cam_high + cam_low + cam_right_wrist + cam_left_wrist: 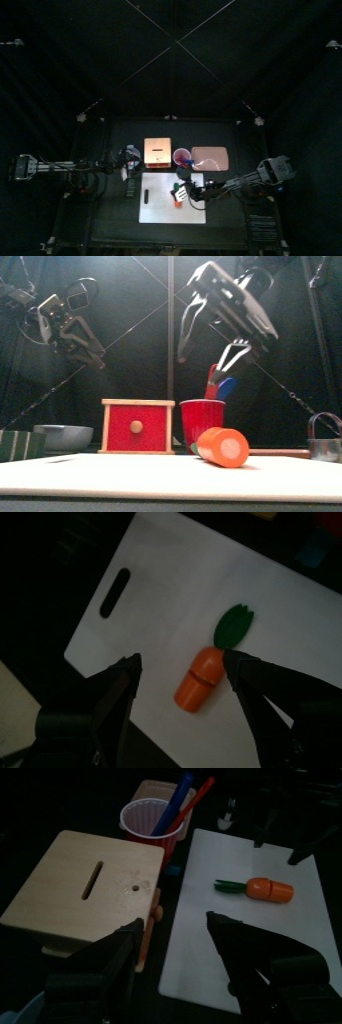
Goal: Grab knife handle
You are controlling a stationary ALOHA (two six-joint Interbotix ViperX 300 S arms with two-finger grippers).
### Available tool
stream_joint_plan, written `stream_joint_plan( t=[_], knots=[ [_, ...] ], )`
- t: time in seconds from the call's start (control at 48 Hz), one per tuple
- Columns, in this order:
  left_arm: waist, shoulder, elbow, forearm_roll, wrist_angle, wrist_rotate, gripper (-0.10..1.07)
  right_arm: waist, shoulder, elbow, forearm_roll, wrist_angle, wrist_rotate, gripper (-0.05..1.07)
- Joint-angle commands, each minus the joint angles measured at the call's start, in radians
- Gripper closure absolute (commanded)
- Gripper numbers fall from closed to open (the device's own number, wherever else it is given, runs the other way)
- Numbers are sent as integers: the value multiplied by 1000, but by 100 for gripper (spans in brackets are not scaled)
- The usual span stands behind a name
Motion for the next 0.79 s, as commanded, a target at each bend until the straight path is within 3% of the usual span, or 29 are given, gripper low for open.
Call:
stream_joint_plan(
  t=[0.0, 0.292, 0.5, 0.771],
  knots=[
    [-11, 2, -46, 0, -6, 2, 9, 32, -97, 29, -51, -5, -8, 7],
    [-58, 0, -103, 9, -32, 2, 9, 118, -367, 244, -390, -60, 0, 7],
    [-95, 0, -149, 0, -37, -3, 9, 115, -534, 374, -492, -97, -14, 7],
    [-95, 5, -156, -12, -31, -3, 9, 69, -615, 456, -606, -114, -60, 7]
  ],
)
